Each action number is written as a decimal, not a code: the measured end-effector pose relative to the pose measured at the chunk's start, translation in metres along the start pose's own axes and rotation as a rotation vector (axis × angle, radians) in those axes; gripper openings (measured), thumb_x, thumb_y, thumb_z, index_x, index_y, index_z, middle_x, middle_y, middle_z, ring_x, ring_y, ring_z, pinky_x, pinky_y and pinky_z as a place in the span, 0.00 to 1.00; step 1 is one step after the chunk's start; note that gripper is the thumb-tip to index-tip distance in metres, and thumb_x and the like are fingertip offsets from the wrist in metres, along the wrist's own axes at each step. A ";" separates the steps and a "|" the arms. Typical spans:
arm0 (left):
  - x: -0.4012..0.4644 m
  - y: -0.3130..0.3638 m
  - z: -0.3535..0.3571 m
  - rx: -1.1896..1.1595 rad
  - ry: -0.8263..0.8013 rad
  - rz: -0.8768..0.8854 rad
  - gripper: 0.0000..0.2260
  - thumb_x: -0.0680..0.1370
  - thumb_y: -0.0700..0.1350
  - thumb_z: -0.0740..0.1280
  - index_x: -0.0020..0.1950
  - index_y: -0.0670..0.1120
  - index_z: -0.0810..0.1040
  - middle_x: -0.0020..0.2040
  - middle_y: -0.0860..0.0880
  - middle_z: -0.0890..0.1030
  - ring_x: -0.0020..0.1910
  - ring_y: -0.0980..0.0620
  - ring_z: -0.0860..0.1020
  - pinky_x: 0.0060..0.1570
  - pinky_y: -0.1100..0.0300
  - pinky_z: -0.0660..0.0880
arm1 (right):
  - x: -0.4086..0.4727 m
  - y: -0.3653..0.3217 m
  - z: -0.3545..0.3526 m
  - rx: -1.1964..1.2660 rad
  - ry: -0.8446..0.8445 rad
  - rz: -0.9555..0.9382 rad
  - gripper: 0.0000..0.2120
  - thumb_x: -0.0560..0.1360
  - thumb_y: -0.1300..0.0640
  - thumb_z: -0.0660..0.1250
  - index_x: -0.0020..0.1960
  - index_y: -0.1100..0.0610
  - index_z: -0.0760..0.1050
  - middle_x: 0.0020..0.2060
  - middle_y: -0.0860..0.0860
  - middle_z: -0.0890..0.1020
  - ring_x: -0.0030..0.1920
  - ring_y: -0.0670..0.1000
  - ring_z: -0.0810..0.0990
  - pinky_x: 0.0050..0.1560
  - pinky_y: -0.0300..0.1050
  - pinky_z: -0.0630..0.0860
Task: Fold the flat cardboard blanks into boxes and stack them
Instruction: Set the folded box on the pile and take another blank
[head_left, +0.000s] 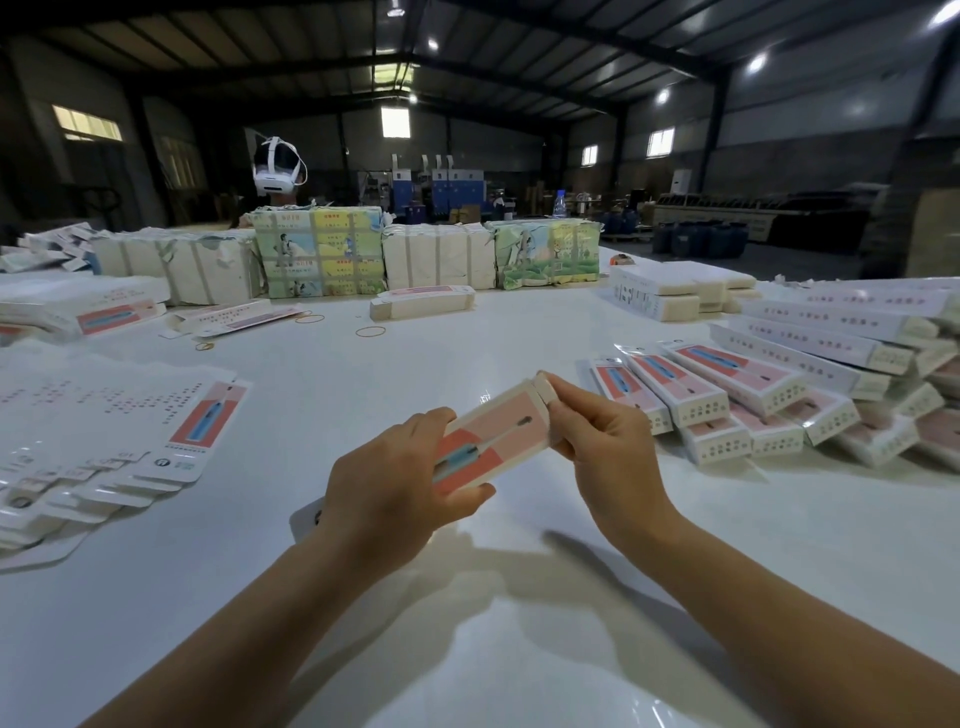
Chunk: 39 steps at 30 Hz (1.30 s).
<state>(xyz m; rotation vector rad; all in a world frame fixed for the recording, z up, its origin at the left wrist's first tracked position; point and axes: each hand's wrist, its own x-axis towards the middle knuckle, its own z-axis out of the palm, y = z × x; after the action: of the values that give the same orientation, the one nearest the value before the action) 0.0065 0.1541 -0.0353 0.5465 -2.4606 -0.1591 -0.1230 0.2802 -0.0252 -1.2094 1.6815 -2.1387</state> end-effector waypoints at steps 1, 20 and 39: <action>0.000 0.000 0.000 0.009 -0.001 0.001 0.27 0.71 0.65 0.65 0.66 0.54 0.67 0.58 0.57 0.76 0.48 0.55 0.77 0.46 0.58 0.78 | 0.000 0.000 0.000 -0.036 0.000 -0.012 0.22 0.80 0.61 0.60 0.42 0.35 0.82 0.41 0.43 0.85 0.47 0.45 0.83 0.48 0.37 0.79; 0.000 0.007 0.003 0.139 -0.044 -0.018 0.28 0.69 0.70 0.60 0.61 0.53 0.67 0.52 0.57 0.76 0.38 0.55 0.74 0.35 0.67 0.71 | -0.008 0.007 0.004 -0.484 -0.024 -0.199 0.12 0.81 0.62 0.57 0.61 0.57 0.75 0.41 0.43 0.80 0.42 0.43 0.78 0.41 0.33 0.74; 0.007 -0.015 -0.017 0.097 -0.289 -0.040 0.21 0.70 0.66 0.67 0.57 0.58 0.67 0.49 0.60 0.76 0.41 0.56 0.77 0.44 0.61 0.78 | 0.000 0.016 -0.007 -0.932 -0.464 -0.418 0.40 0.71 0.58 0.71 0.76 0.49 0.53 0.76 0.46 0.53 0.75 0.47 0.49 0.73 0.37 0.52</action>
<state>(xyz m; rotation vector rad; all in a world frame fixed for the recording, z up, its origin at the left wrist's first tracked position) 0.0163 0.1379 -0.0212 0.6538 -2.7507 -0.1433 -0.1334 0.2798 -0.0388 -2.2202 2.3798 -0.9756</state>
